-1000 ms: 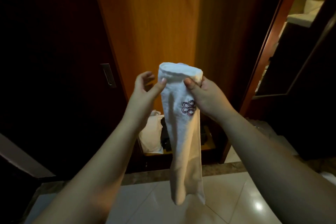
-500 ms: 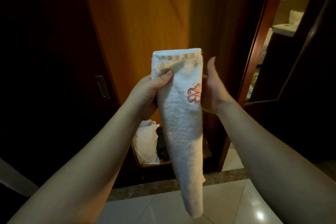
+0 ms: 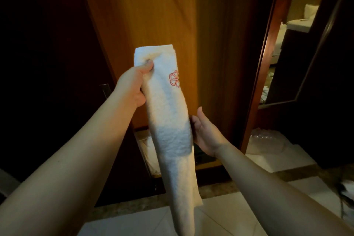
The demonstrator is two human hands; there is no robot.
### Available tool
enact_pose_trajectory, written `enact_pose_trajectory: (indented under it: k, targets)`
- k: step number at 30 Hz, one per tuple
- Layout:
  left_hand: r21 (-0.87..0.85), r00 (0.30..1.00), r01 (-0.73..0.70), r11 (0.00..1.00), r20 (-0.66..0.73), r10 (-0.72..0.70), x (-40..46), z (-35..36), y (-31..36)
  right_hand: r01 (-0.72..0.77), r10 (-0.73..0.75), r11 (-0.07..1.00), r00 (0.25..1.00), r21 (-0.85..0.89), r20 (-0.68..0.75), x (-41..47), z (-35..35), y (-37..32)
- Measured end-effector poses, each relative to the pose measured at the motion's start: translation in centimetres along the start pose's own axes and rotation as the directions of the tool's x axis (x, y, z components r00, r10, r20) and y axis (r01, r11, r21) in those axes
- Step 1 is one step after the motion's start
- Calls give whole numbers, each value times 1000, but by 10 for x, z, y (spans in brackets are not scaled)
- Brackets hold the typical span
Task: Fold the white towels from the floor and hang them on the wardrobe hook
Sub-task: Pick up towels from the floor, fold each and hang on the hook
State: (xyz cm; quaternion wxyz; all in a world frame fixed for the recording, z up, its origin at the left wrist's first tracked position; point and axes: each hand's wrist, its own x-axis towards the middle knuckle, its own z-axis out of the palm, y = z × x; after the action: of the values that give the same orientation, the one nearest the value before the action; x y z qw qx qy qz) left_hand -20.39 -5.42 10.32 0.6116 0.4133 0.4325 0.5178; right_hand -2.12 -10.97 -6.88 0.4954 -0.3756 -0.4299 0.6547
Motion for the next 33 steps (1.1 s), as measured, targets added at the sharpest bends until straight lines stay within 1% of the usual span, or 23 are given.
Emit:
enact_pose_trajectory:
  k: [2,4,6,9,11,13,15,17,19,21,23,25,26,28,30,31,33]
  targets:
    - [-16,999,6,1000,-50,-6,3,-2,3,46,-48,998,998,-35,-48,-3,5,4]
    - [-23,995,5,1000,-96,-7,6,-3,7,88,-100,985,992,-149,-77,-5,5,7]
    - [-32,992,-4,999,-126,0,8,-4,9,85,-112,956,990,-280,-82,-7,6,8]
    - [-49,990,-20,999,-141,13,11,-4,11,100,-175,874,978,-476,-116,-8,6,6]
    - [-53,988,-18,998,-153,9,13,-4,13,120,-240,812,961,-571,-140,-7,6,5]
    - [-63,989,-20,998,-147,10,14,-4,16,133,-290,769,944,-626,-156,-7,5,3]
    - [-72,992,-23,997,-124,14,15,-5,18,152,-328,754,930,-639,-166,-8,4,-2]
    - [-73,995,-34,997,-92,27,16,-6,20,165,-321,804,929,-572,-184,-10,2,-8]
    - [-81,997,-36,996,-74,30,17,-7,23,163,-267,894,942,-417,-204,-11,1,-14]
    - [-93,998,-34,995,-64,29,18,-6,25,109,-172,950,965,-294,-197,-11,-2,-18]
    - [-104,998,-22,994,-67,15,21,-4,25,52,-88,959,989,-277,-119,-12,-7,-23]
    - [-105,997,1,994,-82,-10,25,-2,24,-4,6,968,1000,-250,5,-15,-13,-30]
    - [-100,995,13,995,-93,-22,27,-1,23,-55,74,969,995,-242,67,-16,-16,-34]
    - [-91,991,32,995,-125,-43,32,0,22,-164,217,937,965,-309,145,-19,-22,-41]
    - [-71,984,48,996,-167,-59,37,1,22,-224,329,859,930,-461,161,-22,-22,-47]
    - [-59,980,53,997,-187,-63,39,2,22,-241,362,825,920,-510,152,-24,-21,-49]
    - [-42,975,61,997,-213,-69,44,3,23,-267,391,801,911,-536,130,-28,-17,-51]
